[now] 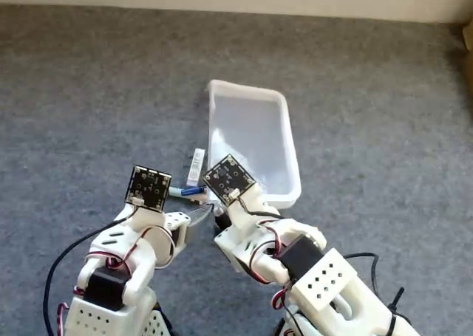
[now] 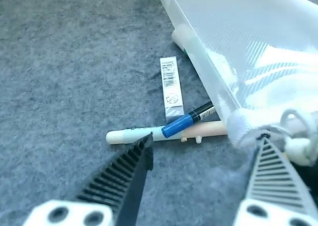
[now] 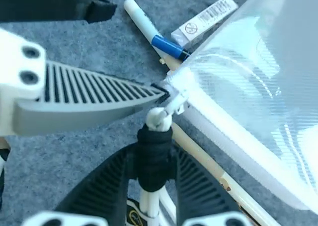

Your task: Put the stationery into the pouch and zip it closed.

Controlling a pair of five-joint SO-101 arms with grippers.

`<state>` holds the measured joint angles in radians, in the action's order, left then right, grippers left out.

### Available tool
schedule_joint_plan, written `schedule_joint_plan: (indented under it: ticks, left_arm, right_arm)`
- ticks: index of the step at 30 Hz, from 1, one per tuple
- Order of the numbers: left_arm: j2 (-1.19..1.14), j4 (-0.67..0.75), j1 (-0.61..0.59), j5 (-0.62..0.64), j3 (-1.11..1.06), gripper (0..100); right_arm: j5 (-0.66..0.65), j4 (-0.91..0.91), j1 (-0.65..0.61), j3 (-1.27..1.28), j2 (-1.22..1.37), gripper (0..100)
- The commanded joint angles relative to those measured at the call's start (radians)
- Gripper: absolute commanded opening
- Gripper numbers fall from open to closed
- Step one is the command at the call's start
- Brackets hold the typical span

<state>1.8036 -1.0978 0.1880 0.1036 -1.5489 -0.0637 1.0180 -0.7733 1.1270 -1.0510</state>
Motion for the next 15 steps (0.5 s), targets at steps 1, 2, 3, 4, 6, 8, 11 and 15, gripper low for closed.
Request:
schedule_joint_plan:
  ticks: [1,2,3,4,6,8,11,15]
  left_arm:
    - [0.012,0.077,0.018,0.003,-0.038,30]
    - [0.012,0.104,0.018,0.003,-0.059,30]
    - [0.012,0.129,0.018,0.002,-0.076,30]
    - [0.012,0.146,0.018,0.002,-0.087,30]
    - [0.012,0.157,0.018,0.002,-0.096,30]
    - [0.012,0.157,0.021,-0.020,-0.097,26]
    - [0.013,0.158,0.025,-0.100,-0.105,21]
    - [0.013,0.157,0.038,-0.121,-0.105,19]
  right_arm:
    - [-0.008,0.033,-0.015,-0.019,-0.031,0.5]
    - [-0.008,0.035,-0.028,-0.019,-0.031,0.5]
    - [-0.008,0.035,-0.044,-0.019,-0.031,0.5]
    - [-0.008,0.039,-0.061,-0.019,-0.031,0.5]
    - [-0.008,0.061,-0.087,-0.019,-0.031,0.5]
    - [-0.008,0.068,-0.097,-0.019,-0.031,0.5]
    - [-0.008,0.068,-0.097,-0.019,-0.031,0.5]
    - [-0.008,0.070,-0.097,-0.033,-0.033,0.5]
